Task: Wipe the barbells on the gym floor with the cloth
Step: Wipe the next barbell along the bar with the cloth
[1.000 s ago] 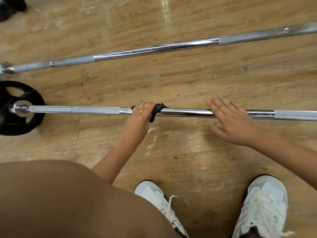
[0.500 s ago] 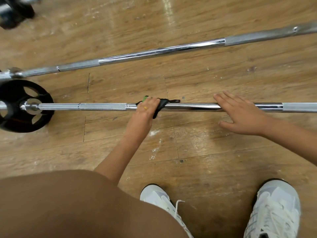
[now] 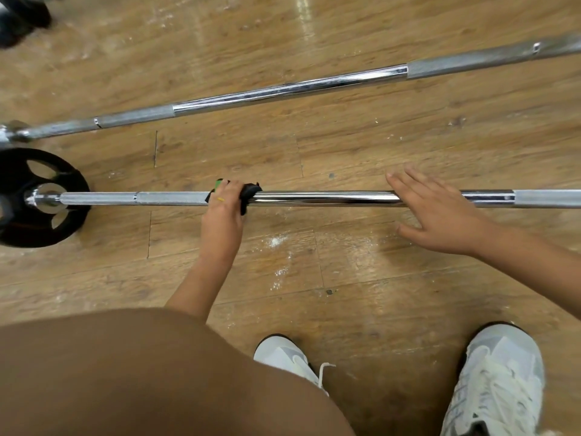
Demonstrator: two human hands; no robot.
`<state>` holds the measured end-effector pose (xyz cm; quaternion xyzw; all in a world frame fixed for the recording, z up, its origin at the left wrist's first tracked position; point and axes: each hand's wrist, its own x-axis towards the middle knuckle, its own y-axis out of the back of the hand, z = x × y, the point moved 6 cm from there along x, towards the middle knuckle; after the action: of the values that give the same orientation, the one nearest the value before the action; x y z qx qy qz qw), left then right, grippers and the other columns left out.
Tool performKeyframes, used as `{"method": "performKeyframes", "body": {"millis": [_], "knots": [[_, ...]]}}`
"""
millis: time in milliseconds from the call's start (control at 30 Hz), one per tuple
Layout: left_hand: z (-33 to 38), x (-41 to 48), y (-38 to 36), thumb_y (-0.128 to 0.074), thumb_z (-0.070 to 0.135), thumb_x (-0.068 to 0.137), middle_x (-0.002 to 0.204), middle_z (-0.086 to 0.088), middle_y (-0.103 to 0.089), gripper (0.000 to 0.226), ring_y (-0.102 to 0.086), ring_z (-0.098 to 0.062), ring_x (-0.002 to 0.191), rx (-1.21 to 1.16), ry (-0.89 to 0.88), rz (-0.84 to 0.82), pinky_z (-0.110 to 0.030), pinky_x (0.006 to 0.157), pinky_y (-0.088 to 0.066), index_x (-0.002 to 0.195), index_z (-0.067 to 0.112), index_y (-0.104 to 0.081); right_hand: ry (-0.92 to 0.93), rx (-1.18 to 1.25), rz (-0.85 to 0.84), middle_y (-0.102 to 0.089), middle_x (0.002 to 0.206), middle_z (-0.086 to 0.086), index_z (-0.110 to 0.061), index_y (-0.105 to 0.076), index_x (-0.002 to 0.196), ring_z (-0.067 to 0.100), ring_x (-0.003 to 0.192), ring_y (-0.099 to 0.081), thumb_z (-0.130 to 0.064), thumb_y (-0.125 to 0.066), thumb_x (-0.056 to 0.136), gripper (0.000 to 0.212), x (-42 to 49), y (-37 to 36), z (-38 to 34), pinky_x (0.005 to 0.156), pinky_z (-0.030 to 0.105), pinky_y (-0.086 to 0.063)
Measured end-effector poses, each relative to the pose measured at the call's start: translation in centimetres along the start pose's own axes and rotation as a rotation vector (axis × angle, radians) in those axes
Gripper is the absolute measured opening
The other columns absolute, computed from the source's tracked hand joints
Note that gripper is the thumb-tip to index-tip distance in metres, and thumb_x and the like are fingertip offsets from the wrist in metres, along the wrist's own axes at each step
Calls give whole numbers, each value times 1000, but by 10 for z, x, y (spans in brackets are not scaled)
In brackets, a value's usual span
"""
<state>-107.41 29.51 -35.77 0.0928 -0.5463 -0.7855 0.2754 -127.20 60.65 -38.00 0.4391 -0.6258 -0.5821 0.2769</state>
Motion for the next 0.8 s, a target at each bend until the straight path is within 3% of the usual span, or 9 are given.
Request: {"method": "performKeyframes", "body": {"millis": [67, 167, 233, 300, 367, 433, 567, 700, 800], "knots": [[7, -4, 3, -47, -2, 93, 120, -2, -59, 39, -56, -33, 117, 12, 38, 18, -55, 81, -55, 125, 17, -60, 1, -5, -3, -13, 168, 1, -19, -4, 161, 17, 155, -5, -57, -39, 87, 91, -3, -1, -2, 120, 37, -6], [34, -20, -14, -49, -9, 95, 145, -7, -55, 50, -42, -31, 142, 36, -41, -57, -50, 103, -47, 140, 11, -56, -4, -8, 3, -14, 167, 1, -19, -6, 161, 16, 154, -4, -59, -35, 87, 90, -8, -4, -4, 121, 39, -5], [34, -23, -15, -48, -9, 95, 145, -5, -55, 51, -44, -29, 141, 50, -88, -90, -45, 98, -50, 142, 12, -55, -6, -14, 8, -16, 167, 2, -18, -6, 161, 17, 155, -5, -60, -33, 86, 90, -12, -6, -6, 122, 40, -6], [23, -18, -5, -47, -5, 95, 126, 0, -61, 43, -56, -27, 118, 18, -63, -79, -42, 80, -54, 131, 17, -58, -10, -17, 5, -16, 167, 2, -18, -6, 161, 18, 155, -6, -57, -38, 87, 89, -15, -8, -8, 123, 42, -7], [14, -16, 5, -46, -2, 96, 114, 0, -60, 34, -55, -26, 103, -15, -14, -29, -46, 74, -52, 122, 16, -58, -10, -17, 18, -18, 167, 3, -18, -8, 161, 19, 155, -7, -55, -41, 87, 89, -19, -9, -11, 122, 44, -11], [23, -22, 5, -45, 0, 97, 115, -1, -58, 33, -55, -28, 107, -4, 4, -29, -50, 73, -53, 123, 17, -58, -6, -17, 20, -18, 167, 3, -18, -8, 161, 18, 155, -6, -58, -37, 87, 89, -22, -8, -13, 122, 44, -12], [35, -41, -9, -49, -5, 97, 146, -6, -53, 50, -42, -29, 142, 4, -20, -115, -49, 97, -50, 142, 15, -53, -8, 11, 29, -12, 167, 1, -20, -4, 161, 15, 154, 0, -61, -30, 87, 89, -30, -10, -18, 122, 41, -7], [16, -38, 7, -46, -3, 97, 120, -1, -59, 39, -55, -26, 113, -37, 28, -42, -51, 74, -55, 127, 19, -58, -18, 9, 53, -18, 167, 3, -17, -12, 161, 17, 155, -5, -58, -32, 87, 88, -37, -11, -26, 122, 42, -9], [20, -45, 4, -45, -1, 97, 127, -4, -56, 44, -54, -35, 121, -25, 55, -56, -53, 79, -56, 133, 20, -56, -19, -1, 74, -23, 165, 5, -14, -18, 160, 21, 154, -12, -57, -34, 86, 87, -43, -10, -31, 120, 42, -9]]}}
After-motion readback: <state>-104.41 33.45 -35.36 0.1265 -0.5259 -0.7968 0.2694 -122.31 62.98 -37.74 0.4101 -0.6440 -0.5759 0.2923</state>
